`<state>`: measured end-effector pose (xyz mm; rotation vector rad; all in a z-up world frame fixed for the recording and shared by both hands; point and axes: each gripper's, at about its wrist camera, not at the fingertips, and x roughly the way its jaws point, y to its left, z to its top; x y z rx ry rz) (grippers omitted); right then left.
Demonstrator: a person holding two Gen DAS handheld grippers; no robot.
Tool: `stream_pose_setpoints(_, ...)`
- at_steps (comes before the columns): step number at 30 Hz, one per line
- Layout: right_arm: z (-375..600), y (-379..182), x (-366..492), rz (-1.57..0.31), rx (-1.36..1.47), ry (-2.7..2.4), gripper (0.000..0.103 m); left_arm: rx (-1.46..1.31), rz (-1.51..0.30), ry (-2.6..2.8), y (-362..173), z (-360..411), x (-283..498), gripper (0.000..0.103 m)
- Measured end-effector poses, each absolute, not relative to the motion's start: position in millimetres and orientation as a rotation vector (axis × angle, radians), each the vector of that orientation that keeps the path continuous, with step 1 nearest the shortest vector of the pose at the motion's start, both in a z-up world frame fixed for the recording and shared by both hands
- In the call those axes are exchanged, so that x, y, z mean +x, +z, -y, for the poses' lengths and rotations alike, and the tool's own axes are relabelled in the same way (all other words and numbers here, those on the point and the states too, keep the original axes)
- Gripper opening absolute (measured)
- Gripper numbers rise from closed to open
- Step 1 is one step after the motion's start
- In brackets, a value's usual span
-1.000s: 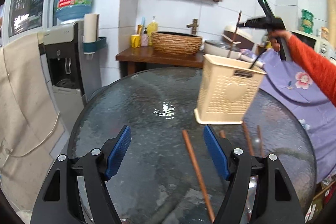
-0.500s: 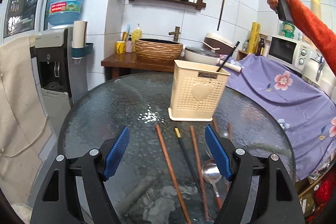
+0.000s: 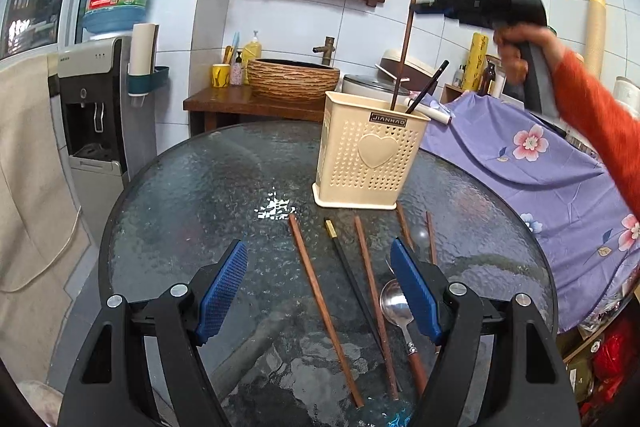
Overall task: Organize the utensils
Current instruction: 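Carry the chopstick with the right gripper and drop it into the holder, then lower the left gripper to a brown wooden chopstick and grasp it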
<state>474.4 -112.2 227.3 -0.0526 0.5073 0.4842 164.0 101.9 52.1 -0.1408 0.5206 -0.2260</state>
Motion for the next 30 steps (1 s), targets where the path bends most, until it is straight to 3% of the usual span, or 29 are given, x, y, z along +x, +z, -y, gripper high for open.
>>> stream_pose_setpoints(6,112.8,169.1,477.3,-0.581,-0.051,0.462,0.007,-0.140,-0.562,-0.213,42.5,-100.4,174.2,0.072)
stream_pose_setpoints(13,111.5,146.8,466.9,-0.549,-0.094,0.438,0.008,-0.156,-0.612,-0.194,34.8,-99.0,188.3,0.075)
stream_pose_setpoints(15,112.5,147.2,457.8,-0.529,-0.110,0.432,0.019,-0.144,-0.617,-0.183,34.3,-98.1,192.0,0.082)
stream_pose_setpoints(18,113.3,144.8,428.5,-0.471,-0.140,0.420,0.055,-0.125,-0.621,-0.165,33.9,-98.5,198.0,0.086)
stream_pose_setpoints(21,111.7,129.5,400.6,-0.515,-0.161,0.454,0.056,-0.103,-0.631,-0.120,33.6,-102.5,203.3,0.094)
stream_pose_setpoints(30,122.7,39.6,352.2,-0.750,-0.224,0.361,0.056,-0.036,-0.715,-0.030,25.1,-107.0,221.9,0.096)
